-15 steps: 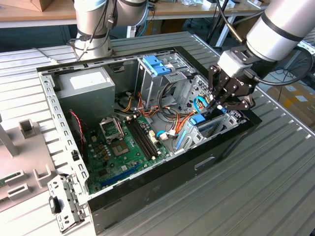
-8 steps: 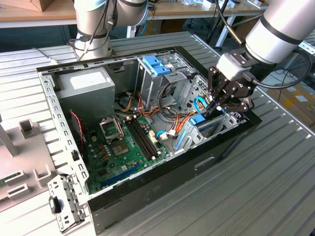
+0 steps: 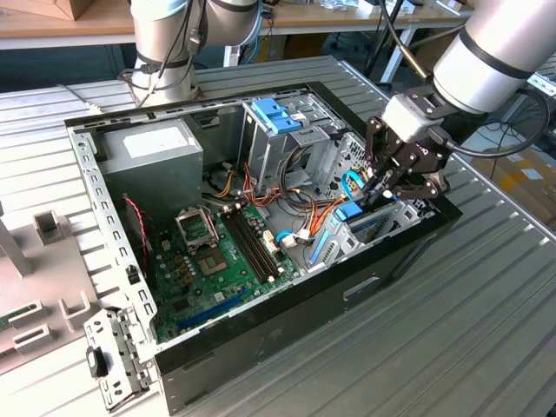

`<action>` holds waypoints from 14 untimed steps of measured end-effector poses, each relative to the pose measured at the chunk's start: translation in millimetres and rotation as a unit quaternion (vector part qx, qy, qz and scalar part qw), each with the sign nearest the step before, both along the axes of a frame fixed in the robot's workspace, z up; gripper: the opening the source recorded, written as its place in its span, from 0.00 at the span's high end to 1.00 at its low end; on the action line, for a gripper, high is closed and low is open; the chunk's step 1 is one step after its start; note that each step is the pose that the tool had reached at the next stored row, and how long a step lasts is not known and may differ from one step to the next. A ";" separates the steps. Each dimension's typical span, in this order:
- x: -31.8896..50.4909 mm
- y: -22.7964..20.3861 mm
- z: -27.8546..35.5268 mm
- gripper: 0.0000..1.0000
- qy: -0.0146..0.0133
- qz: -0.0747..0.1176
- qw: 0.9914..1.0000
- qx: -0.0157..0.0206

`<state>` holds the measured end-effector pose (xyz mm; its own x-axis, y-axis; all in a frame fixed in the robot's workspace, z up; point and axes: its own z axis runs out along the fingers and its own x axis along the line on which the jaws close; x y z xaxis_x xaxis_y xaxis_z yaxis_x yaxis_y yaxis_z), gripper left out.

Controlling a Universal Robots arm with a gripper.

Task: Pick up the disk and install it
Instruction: 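Insert the second disk wire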

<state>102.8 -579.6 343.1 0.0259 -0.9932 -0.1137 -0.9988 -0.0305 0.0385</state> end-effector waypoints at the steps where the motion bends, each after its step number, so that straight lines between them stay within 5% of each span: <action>1: 0.0 0.0 0.0 0.70 0.000 0.000 1.000 0.000; 5: 0.0 0.0 5.3 0.70 0.000 0.000 1.000 0.001; 12: 0.0 0.0 16.4 0.71 0.000 0.000 1.000 0.009; 14: 0.0 0.0 18.1 0.89 0.000 0.000 1.000 0.012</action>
<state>102.8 -579.6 361.2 0.0259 -0.9902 -0.1371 -0.9988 -0.0314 0.0378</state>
